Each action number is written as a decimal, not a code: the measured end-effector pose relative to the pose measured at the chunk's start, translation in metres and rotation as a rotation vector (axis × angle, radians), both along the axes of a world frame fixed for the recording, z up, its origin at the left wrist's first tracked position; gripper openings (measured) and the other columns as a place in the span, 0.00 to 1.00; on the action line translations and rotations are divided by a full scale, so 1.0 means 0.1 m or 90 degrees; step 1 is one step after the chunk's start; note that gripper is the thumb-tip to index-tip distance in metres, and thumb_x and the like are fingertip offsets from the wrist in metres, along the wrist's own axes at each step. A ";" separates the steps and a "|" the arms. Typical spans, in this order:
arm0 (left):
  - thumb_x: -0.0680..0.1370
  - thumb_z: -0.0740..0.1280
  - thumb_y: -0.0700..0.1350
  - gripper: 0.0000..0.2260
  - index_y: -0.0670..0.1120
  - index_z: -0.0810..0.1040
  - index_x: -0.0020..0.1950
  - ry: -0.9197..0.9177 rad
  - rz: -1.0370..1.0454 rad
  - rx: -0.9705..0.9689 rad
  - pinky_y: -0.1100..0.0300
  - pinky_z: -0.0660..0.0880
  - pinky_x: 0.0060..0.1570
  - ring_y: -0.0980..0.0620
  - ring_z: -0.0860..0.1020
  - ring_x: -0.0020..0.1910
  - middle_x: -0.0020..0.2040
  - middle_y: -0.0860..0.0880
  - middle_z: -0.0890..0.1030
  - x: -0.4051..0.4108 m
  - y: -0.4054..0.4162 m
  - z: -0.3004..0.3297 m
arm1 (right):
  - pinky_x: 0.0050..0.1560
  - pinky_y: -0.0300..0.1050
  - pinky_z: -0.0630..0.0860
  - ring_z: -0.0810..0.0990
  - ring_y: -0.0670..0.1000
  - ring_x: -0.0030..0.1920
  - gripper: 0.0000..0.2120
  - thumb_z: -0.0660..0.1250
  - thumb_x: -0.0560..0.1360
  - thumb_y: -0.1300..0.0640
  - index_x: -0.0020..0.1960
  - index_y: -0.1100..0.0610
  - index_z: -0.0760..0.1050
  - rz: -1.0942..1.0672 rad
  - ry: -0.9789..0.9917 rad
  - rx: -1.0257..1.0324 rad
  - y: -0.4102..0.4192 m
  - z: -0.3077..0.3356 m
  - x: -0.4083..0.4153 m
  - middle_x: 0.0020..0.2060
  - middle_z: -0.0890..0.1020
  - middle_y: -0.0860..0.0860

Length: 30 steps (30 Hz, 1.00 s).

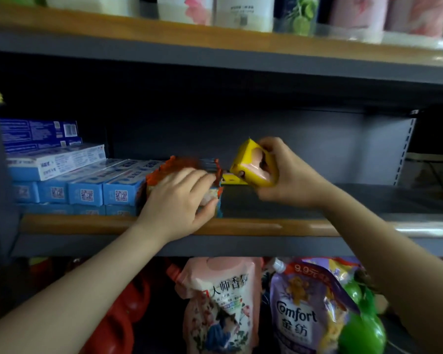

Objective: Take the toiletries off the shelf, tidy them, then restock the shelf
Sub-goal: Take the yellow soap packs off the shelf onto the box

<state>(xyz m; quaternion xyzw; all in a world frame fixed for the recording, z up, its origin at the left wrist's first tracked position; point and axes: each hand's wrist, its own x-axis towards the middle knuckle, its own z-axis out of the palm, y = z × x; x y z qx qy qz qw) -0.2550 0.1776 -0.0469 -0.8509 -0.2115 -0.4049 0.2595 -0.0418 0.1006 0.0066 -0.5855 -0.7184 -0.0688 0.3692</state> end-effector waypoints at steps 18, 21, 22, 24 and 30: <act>0.69 0.67 0.61 0.20 0.43 0.79 0.37 -0.222 -0.225 -0.955 0.68 0.69 0.24 0.54 0.77 0.23 0.24 0.49 0.78 0.35 -1.24 -0.18 | 0.49 0.36 0.75 0.77 0.40 0.51 0.37 0.78 0.61 0.48 0.65 0.40 0.65 0.135 0.052 -0.139 -1.23 -0.84 -0.07 0.53 0.77 0.38; 0.71 0.70 0.52 0.10 0.45 0.79 0.37 -0.249 -0.206 -1.071 0.69 0.67 0.19 0.55 0.75 0.21 0.23 0.50 0.77 0.45 -1.23 -0.33 | 0.53 0.36 0.74 0.76 0.39 0.54 0.38 0.78 0.62 0.46 0.68 0.46 0.66 0.078 0.046 -0.148 -1.29 -0.96 0.03 0.57 0.76 0.40; 0.72 0.70 0.52 0.10 0.46 0.80 0.38 -0.287 -0.213 -1.115 0.68 0.68 0.20 0.55 0.76 0.22 0.24 0.49 0.77 0.47 -1.22 -0.37 | 0.53 0.36 0.74 0.76 0.40 0.54 0.35 0.77 0.63 0.45 0.66 0.47 0.68 0.066 0.090 -0.140 -1.31 -1.00 0.06 0.57 0.76 0.41; 0.73 0.69 0.52 0.09 0.47 0.80 0.42 -0.374 -0.234 -1.215 0.67 0.69 0.19 0.53 0.76 0.22 0.26 0.48 0.79 0.52 -1.20 -0.44 | 0.49 0.38 0.77 0.79 0.44 0.50 0.27 0.71 0.64 0.41 0.61 0.48 0.72 0.040 0.246 -0.113 -1.35 -1.07 0.13 0.54 0.79 0.45; 0.72 0.67 0.51 0.12 0.44 0.80 0.48 -0.396 -0.314 -1.389 0.67 0.71 0.19 0.51 0.76 0.23 0.32 0.43 0.79 0.60 -1.19 -0.66 | 0.37 0.41 0.79 0.80 0.54 0.38 0.20 0.63 0.69 0.47 0.53 0.61 0.75 0.156 0.708 -0.231 -1.46 -1.16 0.31 0.41 0.80 0.58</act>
